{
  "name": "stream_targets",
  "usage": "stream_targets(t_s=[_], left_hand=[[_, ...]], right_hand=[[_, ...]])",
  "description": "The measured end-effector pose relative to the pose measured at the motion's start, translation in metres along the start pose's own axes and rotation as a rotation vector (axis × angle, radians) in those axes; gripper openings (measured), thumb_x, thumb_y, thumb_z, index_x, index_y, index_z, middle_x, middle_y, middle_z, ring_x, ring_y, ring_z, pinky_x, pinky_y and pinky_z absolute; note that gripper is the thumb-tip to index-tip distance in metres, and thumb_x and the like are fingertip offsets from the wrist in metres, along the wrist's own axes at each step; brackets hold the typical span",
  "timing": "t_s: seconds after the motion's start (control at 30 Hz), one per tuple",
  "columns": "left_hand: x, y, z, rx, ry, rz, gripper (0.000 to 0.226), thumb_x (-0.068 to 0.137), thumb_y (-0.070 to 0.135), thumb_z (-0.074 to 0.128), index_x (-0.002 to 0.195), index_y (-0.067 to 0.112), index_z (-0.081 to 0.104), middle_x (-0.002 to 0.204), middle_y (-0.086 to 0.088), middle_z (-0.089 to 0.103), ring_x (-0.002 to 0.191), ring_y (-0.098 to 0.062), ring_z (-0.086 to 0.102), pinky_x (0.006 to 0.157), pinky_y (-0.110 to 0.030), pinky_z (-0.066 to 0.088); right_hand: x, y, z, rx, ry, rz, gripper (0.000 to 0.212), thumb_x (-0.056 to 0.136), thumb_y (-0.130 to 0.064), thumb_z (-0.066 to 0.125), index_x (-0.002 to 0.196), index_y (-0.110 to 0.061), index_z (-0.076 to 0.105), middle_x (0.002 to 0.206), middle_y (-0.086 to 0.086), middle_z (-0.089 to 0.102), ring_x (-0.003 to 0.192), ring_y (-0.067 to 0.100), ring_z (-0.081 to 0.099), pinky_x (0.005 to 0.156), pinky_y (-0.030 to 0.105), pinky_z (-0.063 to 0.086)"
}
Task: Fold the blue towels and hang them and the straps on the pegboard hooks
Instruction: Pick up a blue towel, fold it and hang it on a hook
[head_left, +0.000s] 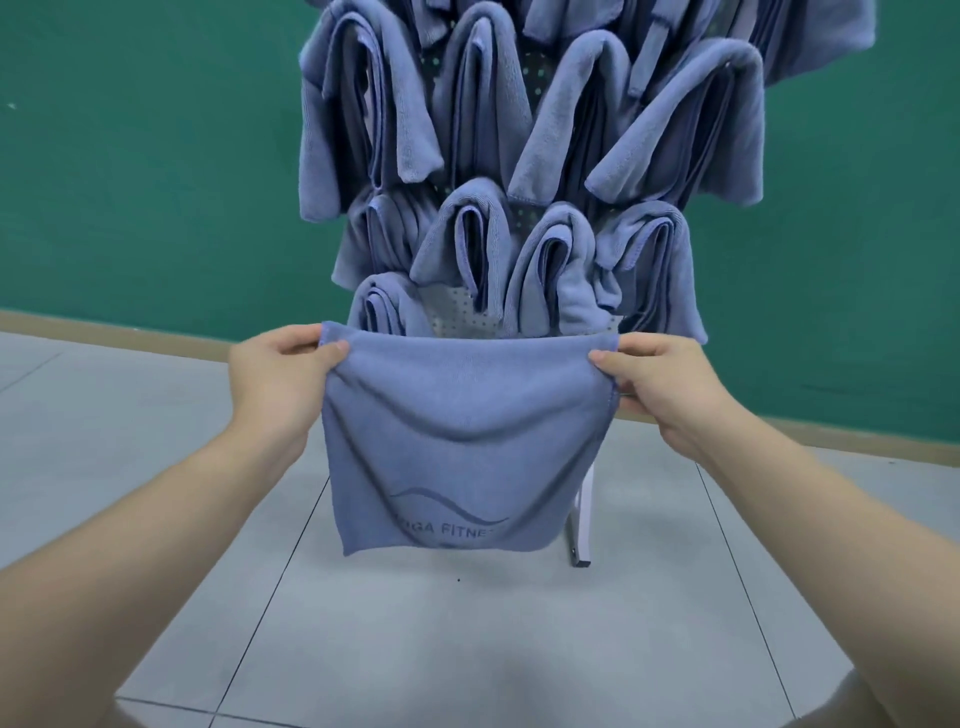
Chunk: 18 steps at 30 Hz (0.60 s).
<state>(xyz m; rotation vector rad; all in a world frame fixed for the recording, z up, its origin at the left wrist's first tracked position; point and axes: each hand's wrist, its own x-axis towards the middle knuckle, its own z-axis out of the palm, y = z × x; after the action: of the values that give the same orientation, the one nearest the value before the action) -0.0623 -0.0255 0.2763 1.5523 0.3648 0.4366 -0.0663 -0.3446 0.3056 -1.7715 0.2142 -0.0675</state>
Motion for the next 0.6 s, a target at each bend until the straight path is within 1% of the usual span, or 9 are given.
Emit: stream_targets(t_s=[0.07, 0.13, 0.2, 0.27, 0.37, 0.43, 0.5, 0.57, 0.6], left_hand=[[-0.005, 0.001, 0.004, 0.026, 0.016, 0.058, 0.019, 0.091, 0.006, 0.075, 0.103, 0.021, 0.077, 0.093, 0.008, 0.075, 0.086, -0.012, 0.070, 0.085, -0.028, 0.056], [-0.012, 0.003, 0.008, 0.103, 0.015, 0.146, 0.019, 0.092, 0.009, 0.074, 0.105, 0.023, 0.077, 0.093, 0.012, 0.075, 0.092, -0.011, 0.071, 0.092, -0.030, 0.056], [-0.020, 0.006, 0.013, 0.202, 0.019, 0.243, 0.017, 0.092, 0.011, 0.073, 0.107, 0.017, 0.078, 0.092, 0.008, 0.076, 0.086, -0.011, 0.071, 0.089, -0.031, 0.057], [-0.030, 0.009, 0.019, 0.222, 0.027, 0.321, 0.015, 0.090, 0.011, 0.073, 0.100, 0.021, 0.076, 0.083, 0.010, 0.074, 0.075, -0.011, 0.069, 0.082, -0.029, 0.058], [-0.050, 0.012, 0.032, 0.155, 0.014, 0.378, 0.030, 0.088, 0.008, 0.074, 0.092, 0.035, 0.061, 0.085, 0.009, 0.069, 0.072, -0.014, 0.067, 0.073, -0.025, 0.056], [-0.061, 0.014, 0.042, 0.114, -0.005, 0.375, 0.035, 0.087, 0.007, 0.077, 0.090, 0.035, 0.056, 0.084, 0.006, 0.068, 0.072, -0.012, 0.067, 0.071, -0.022, 0.054], [-0.072, 0.015, 0.049, 0.109, -0.039, 0.370, 0.030, 0.086, 0.008, 0.079, 0.089, 0.031, 0.061, 0.081, 0.008, 0.069, 0.070, -0.005, 0.066, 0.070, -0.016, 0.053], [-0.081, 0.014, 0.055, 0.119, -0.091, 0.381, 0.025, 0.085, 0.009, 0.081, 0.084, 0.028, 0.066, 0.078, 0.012, 0.071, 0.073, 0.000, 0.067, 0.071, -0.011, 0.050], [-0.085, 0.014, 0.057, 0.126, -0.113, 0.388, 0.025, 0.084, 0.009, 0.082, 0.082, 0.028, 0.067, 0.078, 0.015, 0.072, 0.075, 0.001, 0.068, 0.071, -0.009, 0.049]], right_hand=[[-0.003, -0.004, 0.006, 0.005, 0.033, -0.009, 0.005, 0.092, -0.007, 0.075, 0.087, -0.009, 0.076, 0.081, 0.007, 0.074, 0.074, 0.022, 0.068, 0.081, 0.044, 0.062], [-0.005, -0.007, 0.013, 0.021, 0.086, -0.007, 0.016, 0.091, -0.005, 0.077, 0.081, -0.010, 0.065, 0.075, 0.007, 0.067, 0.069, 0.022, 0.064, 0.072, 0.041, 0.063], [-0.009, -0.009, 0.023, 0.036, 0.126, 0.003, 0.029, 0.089, -0.005, 0.079, 0.085, -0.013, 0.051, 0.080, 0.010, 0.062, 0.067, 0.022, 0.063, 0.059, 0.033, 0.061], [-0.015, -0.010, 0.037, 0.081, 0.093, 0.016, 0.032, 0.087, -0.007, 0.081, 0.099, -0.012, 0.052, 0.090, 0.013, 0.068, 0.072, 0.023, 0.067, 0.056, 0.029, 0.059], [-0.026, -0.006, 0.062, 0.166, -0.028, 0.092, 0.038, 0.087, -0.006, 0.081, 0.119, -0.003, 0.060, 0.101, 0.014, 0.077, 0.086, 0.023, 0.075, 0.070, 0.031, 0.064], [-0.033, -0.001, 0.080, 0.173, -0.082, 0.107, 0.025, 0.088, -0.005, 0.079, 0.109, 0.003, 0.071, 0.096, 0.018, 0.078, 0.085, 0.024, 0.075, 0.082, 0.039, 0.064], [-0.039, 0.003, 0.094, 0.183, -0.102, 0.093, 0.008, 0.089, -0.005, 0.077, 0.090, 0.002, 0.075, 0.089, 0.020, 0.077, 0.078, 0.025, 0.068, 0.085, 0.046, 0.060], [-0.041, 0.003, 0.100, 0.210, -0.094, 0.075, 0.011, 0.091, -0.006, 0.075, 0.081, -0.002, 0.075, 0.079, 0.015, 0.075, 0.077, 0.024, 0.065, 0.086, 0.045, 0.059], [-0.042, 0.003, 0.101, 0.228, -0.089, 0.072, 0.012, 0.093, -0.006, 0.073, 0.082, -0.004, 0.076, 0.082, 0.016, 0.076, 0.078, 0.024, 0.068, 0.090, 0.046, 0.059]])
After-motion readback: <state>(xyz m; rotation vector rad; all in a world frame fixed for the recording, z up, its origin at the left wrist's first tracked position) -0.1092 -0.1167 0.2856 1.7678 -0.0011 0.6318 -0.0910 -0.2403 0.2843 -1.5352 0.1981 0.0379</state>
